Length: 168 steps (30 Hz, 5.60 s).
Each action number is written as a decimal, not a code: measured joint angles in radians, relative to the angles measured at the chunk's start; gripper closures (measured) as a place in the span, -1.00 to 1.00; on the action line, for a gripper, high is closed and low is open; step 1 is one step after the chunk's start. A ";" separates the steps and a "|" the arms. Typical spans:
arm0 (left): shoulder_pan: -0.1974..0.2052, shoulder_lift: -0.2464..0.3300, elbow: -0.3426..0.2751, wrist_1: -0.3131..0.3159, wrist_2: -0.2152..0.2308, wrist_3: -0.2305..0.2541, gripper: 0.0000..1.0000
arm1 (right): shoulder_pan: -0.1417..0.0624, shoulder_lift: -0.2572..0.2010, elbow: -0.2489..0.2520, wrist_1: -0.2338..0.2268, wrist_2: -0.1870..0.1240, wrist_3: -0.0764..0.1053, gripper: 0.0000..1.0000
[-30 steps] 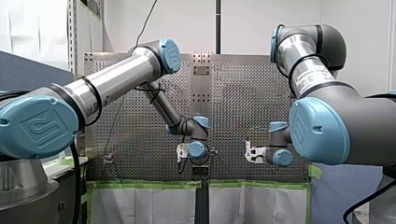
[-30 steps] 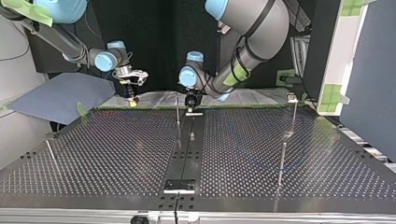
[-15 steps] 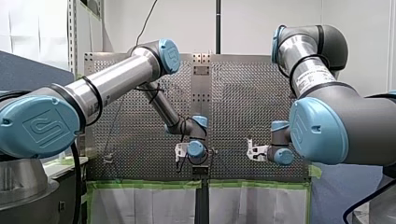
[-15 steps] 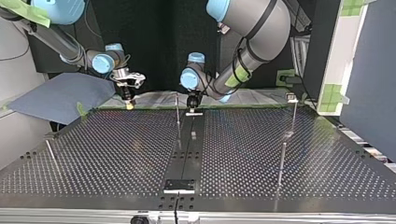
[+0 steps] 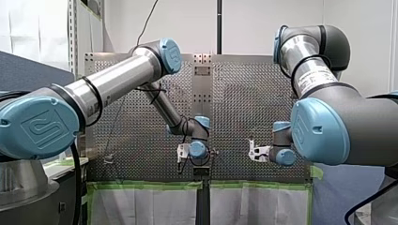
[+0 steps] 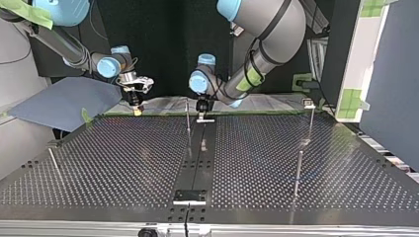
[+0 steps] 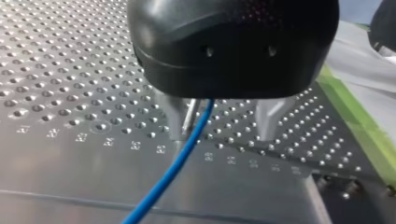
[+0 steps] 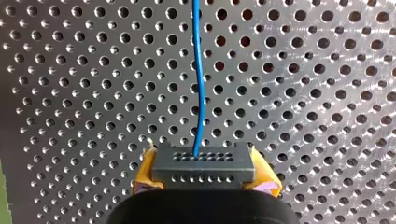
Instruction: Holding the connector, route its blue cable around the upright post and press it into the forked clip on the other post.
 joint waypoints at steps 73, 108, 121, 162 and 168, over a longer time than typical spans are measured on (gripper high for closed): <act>-0.117 0.134 -0.151 -0.105 0.051 0.019 -1.00 | -0.006 0.008 0.000 0.033 -0.027 0.003 1.00; -0.305 0.349 -0.371 0.095 -0.129 -0.142 -1.00 | -0.009 0.010 -0.001 0.045 -0.027 0.001 1.00; -0.428 0.472 -0.494 0.106 -0.252 -0.232 -1.00 | -0.009 0.011 -0.001 0.041 -0.027 0.003 1.00; -0.216 0.860 -0.882 0.470 -0.030 -0.352 -1.00 | -0.009 0.013 0.000 0.048 -0.026 0.004 1.00; -0.209 0.907 -0.940 0.528 0.013 -0.348 -1.00 | -0.009 0.013 0.000 0.049 -0.026 0.004 1.00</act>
